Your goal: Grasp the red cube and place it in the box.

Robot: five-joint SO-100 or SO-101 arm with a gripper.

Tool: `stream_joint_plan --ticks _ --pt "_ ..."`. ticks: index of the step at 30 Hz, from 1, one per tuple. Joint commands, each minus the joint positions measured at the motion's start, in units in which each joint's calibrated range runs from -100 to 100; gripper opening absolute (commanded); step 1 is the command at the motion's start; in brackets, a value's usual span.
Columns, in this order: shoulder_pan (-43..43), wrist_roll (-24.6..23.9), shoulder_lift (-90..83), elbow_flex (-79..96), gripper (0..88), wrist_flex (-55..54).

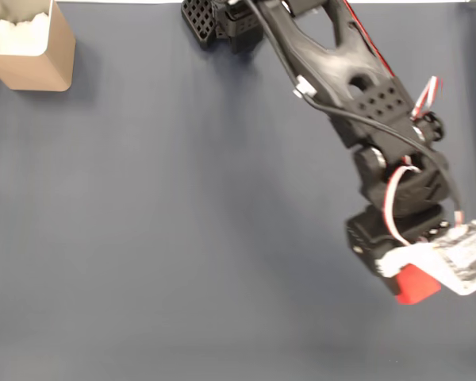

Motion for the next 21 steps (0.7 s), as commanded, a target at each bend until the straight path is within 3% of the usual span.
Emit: stream_joint_plan --ticks 1,21 --pt "3.2 0.2 -10.7 2.6 5.5 0.4" --pt "22.8 -0.1 -36.7 27.8 5.0 0.8"
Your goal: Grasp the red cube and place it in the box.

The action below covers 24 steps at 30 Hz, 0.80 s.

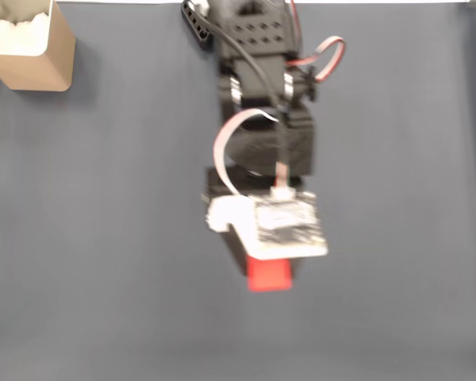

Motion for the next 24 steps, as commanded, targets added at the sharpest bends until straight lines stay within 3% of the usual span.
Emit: stream_joint_plan --ticks 1,24 --pt "4.3 -0.4 -7.6 2.2 5.0 -0.4" --pt "31.4 0.0 -27.4 22.0 4.3 -0.7"
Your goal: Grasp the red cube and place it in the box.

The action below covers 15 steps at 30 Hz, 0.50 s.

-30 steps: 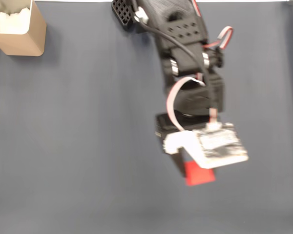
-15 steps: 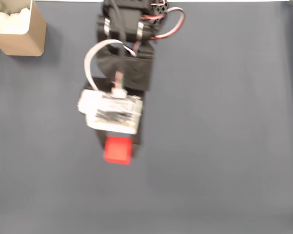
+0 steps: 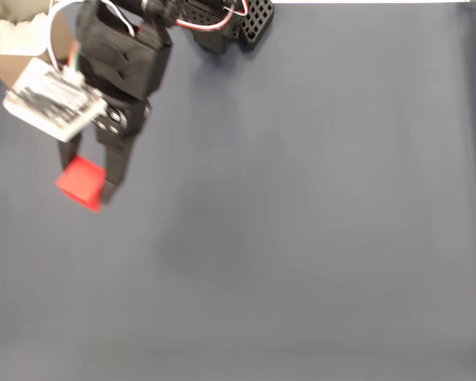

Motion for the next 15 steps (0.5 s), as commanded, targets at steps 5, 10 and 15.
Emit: stream_joint_plan --ticks 5,10,15 --pt "7.4 0.3 -7.1 2.5 4.2 -0.5" --pt "11.8 0.4 -10.3 5.9 4.1 -0.7" --pt "15.6 0.1 -12.6 8.4 4.1 -0.2"
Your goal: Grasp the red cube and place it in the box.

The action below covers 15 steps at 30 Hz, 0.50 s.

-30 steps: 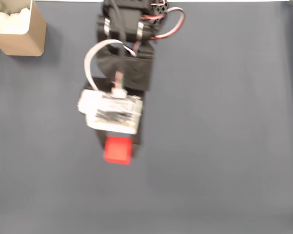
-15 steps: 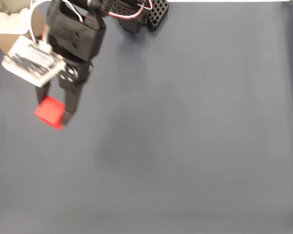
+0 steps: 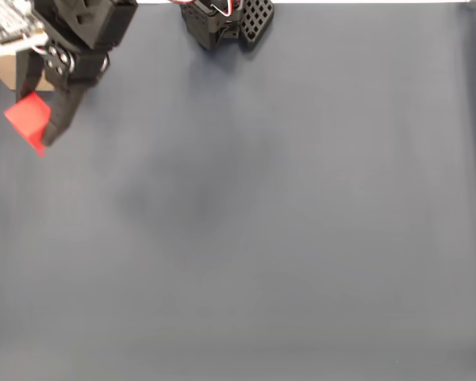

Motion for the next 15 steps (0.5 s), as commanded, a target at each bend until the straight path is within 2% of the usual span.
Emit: stream_joint_plan --ticks 1,15 --pt "3.1 0.0 -2.9 -0.4 4.0 -0.2" --pt "13.2 -0.4 -1.9 -0.3 3.4 -0.3"
